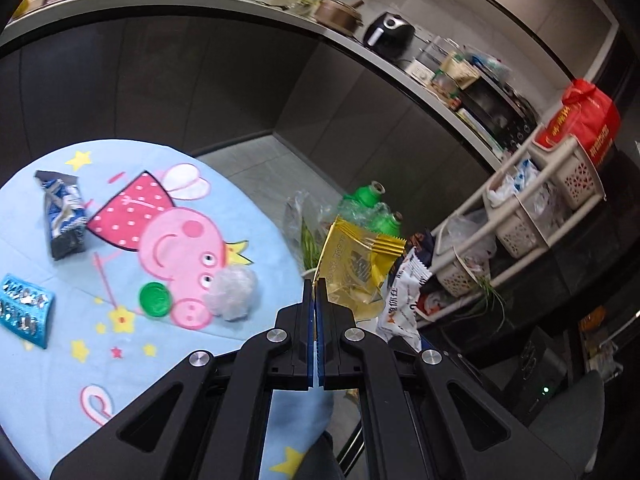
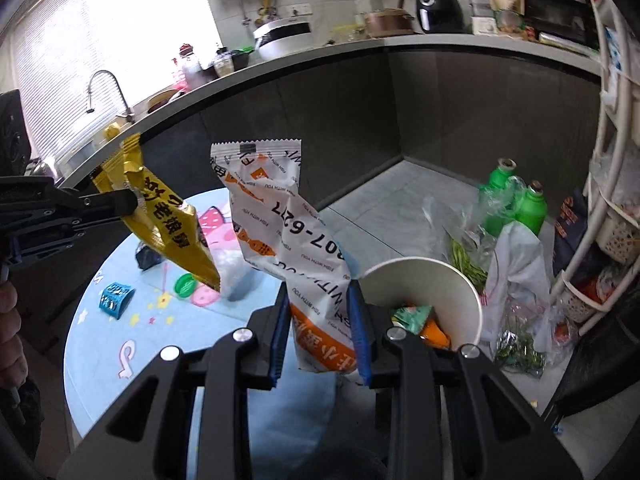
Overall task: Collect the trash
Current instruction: 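Carry the snack wrapper and yellow packet over the white bin, then open both grippers to drop the wrapper and packet into the bin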
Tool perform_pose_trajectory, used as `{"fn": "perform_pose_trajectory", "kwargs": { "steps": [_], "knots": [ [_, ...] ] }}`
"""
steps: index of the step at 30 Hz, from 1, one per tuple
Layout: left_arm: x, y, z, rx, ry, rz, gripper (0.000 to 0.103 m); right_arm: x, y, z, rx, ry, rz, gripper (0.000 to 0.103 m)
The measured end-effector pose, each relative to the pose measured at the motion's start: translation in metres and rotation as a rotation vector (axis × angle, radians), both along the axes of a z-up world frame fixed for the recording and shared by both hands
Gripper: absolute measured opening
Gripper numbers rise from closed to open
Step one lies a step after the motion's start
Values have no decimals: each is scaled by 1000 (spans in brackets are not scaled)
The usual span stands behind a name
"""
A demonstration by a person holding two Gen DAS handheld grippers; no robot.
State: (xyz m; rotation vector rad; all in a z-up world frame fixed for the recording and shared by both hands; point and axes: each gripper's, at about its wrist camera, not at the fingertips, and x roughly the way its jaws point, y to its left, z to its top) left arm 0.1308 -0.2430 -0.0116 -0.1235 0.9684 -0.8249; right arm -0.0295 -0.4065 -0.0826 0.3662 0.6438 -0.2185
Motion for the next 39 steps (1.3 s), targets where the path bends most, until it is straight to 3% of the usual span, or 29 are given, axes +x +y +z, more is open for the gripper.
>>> {"fn": "perform_pose_trajectory", "kwargs": {
  "steps": [9, 26, 28, 30, 34, 39],
  "knots": [
    [-12, -63, -15, 28, 15, -105, 1, -14, -43, -36, 82, 57, -97, 29],
    [5, -150, -88, 212, 46, -184, 1, -12, -89, -84, 153, 128, -177, 30],
    [7, -155, -94, 234, 45, -180, 10, -10, -92, -88, 160, 132, -178, 30],
    [11, -159, -98, 253, 43, -164, 49, -9, -94, -94, 171, 140, -176, 30],
    [14, -152, -90, 218, 17, -138, 57, -6, -95, -102, 184, 155, -173, 30],
    [13, -141, -69, 182, -48, -82, 81, 3, -93, -108, 191, 164, -161, 30]
  ]
}}
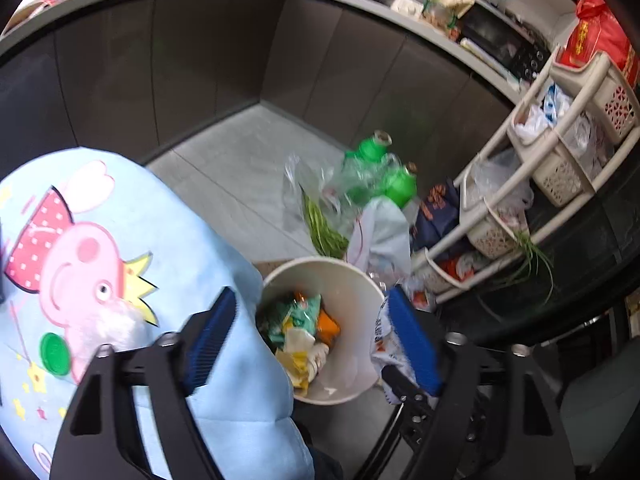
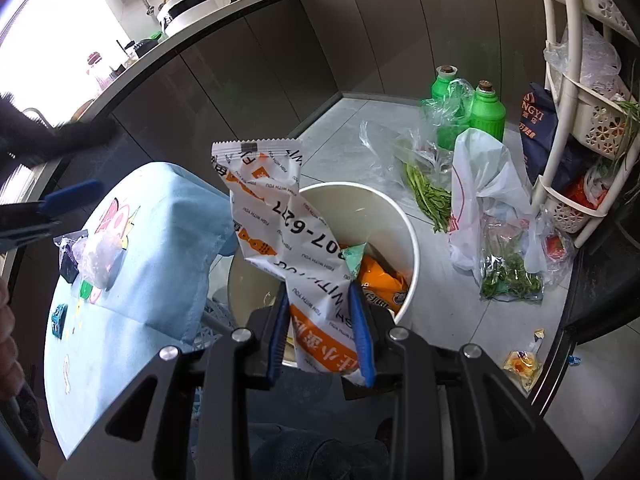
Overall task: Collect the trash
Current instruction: 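Open both grippers to drop the wrapper and packet into the bin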
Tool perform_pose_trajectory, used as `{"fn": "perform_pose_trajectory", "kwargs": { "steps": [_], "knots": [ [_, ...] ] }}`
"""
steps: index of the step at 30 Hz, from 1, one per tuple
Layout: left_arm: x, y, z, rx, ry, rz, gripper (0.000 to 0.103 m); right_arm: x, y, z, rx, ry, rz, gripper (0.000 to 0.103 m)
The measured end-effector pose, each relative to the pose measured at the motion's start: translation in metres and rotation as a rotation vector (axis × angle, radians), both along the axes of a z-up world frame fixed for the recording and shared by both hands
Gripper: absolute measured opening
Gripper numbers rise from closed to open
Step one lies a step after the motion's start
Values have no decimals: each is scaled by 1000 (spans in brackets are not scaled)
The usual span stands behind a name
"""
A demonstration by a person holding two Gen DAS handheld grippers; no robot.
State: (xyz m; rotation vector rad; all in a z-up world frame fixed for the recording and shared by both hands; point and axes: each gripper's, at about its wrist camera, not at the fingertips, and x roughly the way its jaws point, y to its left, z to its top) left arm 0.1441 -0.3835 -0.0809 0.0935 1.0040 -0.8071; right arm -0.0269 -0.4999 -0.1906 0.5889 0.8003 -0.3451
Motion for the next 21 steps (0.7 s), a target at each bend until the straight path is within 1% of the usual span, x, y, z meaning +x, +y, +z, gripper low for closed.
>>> {"fn": "perform_pose_trajectory", "kwargs": {
  "steps": [3, 9, 12, 13, 14, 15, 18, 20, 21],
  "knots": [
    [-2, 6, 7, -12, -17, 14, 86, 8, 2, -4, -6, 5, 16, 31],
    [-1, 18, 9, -1, -21, 34, 88, 30, 3, -14, -18, 11, 43, 31],
    [2, 24, 9, 4, -20, 44, 88, 40, 2, -20, -37, 15, 53, 32],
    [3, 27, 9, 5, -22, 49, 88, 42, 1, -22, -44, 14, 57, 43],
    [4, 28, 10, 6, -24, 54, 88, 44, 2, -24, -53, 14, 60, 68],
    [6, 31, 10, 6, -23, 60, 88, 45, 2, -25, -61, 16, 60, 77],
    [10, 38, 10, 1, -17, 76, 88, 41, 5, -24, -73, 13, 75, 81],
    [11, 42, 10, -2, -11, 88, 89, 37, 8, -23, -72, 11, 82, 90],
    [12, 44, 10, -5, -6, 91, 89, 35, 9, -21, -70, 7, 88, 92]
  ]
}}
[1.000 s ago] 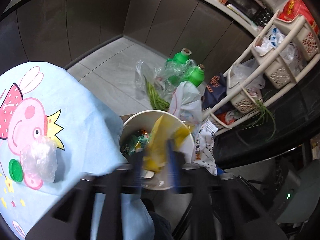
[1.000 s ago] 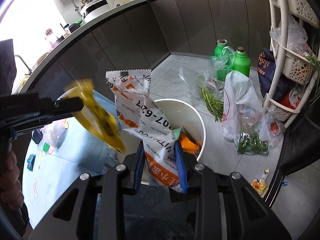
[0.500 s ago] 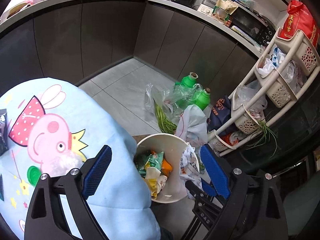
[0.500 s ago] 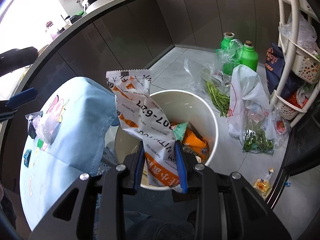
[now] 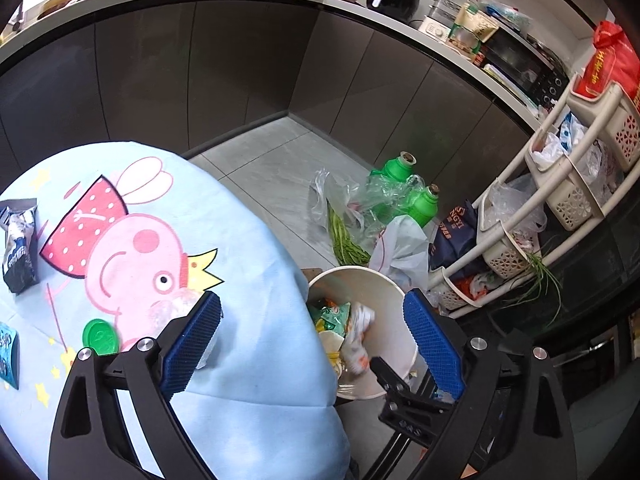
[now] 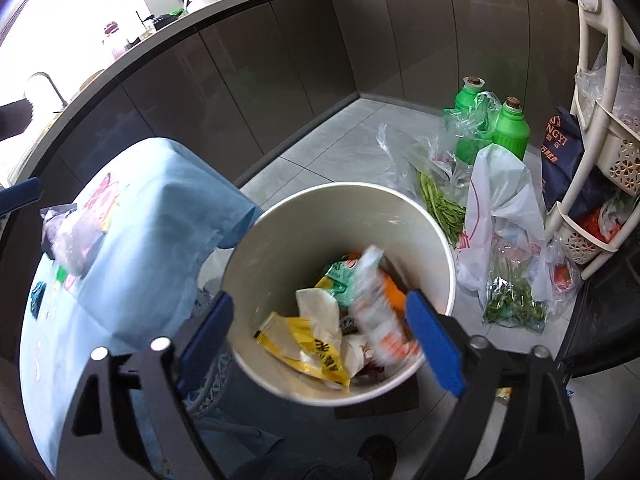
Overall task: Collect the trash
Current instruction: 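Open both grippers to drop the wrapper and packet into the bin, then move both tools back over the table toward the remaining bags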
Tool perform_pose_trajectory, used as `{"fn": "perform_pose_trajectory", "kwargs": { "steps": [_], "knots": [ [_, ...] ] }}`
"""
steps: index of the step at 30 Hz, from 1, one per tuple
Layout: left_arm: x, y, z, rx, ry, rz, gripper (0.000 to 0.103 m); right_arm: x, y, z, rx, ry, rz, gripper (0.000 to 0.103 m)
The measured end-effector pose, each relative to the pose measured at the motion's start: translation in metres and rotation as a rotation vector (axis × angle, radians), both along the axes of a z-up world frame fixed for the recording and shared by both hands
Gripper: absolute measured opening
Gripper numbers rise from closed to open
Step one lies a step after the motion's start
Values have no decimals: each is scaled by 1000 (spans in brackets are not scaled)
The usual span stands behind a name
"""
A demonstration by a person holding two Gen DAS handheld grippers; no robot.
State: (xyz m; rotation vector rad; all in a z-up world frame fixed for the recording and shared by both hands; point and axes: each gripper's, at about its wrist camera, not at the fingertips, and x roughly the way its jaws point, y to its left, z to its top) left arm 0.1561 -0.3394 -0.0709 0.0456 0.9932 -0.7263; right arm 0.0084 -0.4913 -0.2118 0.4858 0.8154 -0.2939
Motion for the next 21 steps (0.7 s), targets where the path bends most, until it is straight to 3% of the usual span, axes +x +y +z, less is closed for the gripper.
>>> {"fn": "perform_pose_trajectory", "kwargs": {
  "steps": [2, 10, 21],
  "knots": [
    [0, 4, 1, -3, 3, 5, 91, -3, 5, 5, -2, -3, 11, 99],
    [-15, 28, 24, -6, -63, 18, 94, -6, 29, 51, -53, -67, 56, 99],
    [-30, 121, 48, -38, -93, 175, 94, -4, 84, 112, -108, -149, 172, 100]
  ]
}}
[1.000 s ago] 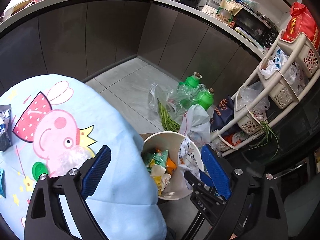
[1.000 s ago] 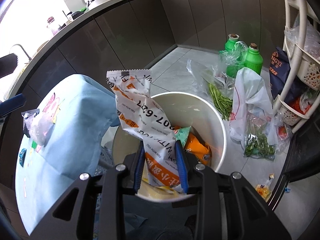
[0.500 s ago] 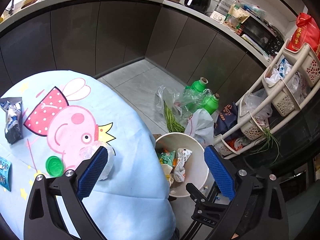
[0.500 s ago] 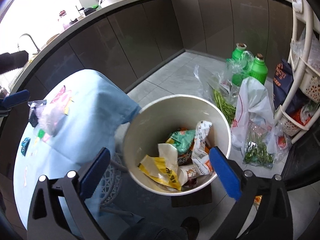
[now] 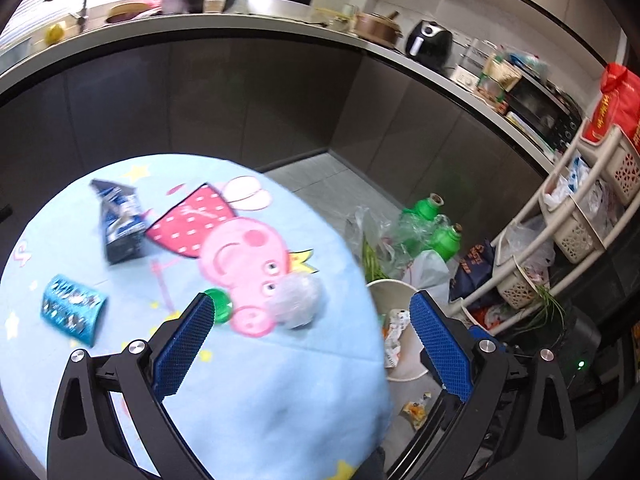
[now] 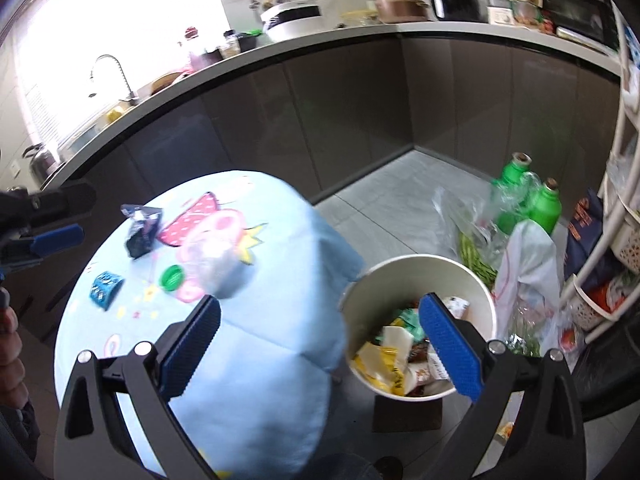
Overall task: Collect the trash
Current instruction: 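Move both tools back over the table toward the remaining bags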
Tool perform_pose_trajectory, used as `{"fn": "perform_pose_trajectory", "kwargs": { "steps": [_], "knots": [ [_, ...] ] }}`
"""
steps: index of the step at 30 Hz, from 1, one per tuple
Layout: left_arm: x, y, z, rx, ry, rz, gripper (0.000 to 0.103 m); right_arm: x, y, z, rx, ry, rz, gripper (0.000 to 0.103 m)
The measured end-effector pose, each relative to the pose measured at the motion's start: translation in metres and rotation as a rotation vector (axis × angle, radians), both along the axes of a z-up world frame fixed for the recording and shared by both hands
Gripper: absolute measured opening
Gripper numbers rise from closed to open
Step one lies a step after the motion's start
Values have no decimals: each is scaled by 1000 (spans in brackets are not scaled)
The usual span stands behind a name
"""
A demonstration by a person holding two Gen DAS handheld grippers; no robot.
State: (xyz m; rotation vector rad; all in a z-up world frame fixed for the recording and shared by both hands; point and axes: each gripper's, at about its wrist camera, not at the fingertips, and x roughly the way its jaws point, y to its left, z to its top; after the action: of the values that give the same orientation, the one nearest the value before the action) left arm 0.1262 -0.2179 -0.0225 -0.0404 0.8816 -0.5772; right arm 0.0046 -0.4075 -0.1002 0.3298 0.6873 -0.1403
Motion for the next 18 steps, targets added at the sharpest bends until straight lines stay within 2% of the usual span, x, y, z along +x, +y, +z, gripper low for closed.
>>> {"fn": "perform_pose_trajectory", "kwargs": {
  "steps": [18],
  "knots": [
    [-13, 176, -20, 36, 44, 266, 94, 28, 108, 21, -34, 6, 199, 100]
  ]
}}
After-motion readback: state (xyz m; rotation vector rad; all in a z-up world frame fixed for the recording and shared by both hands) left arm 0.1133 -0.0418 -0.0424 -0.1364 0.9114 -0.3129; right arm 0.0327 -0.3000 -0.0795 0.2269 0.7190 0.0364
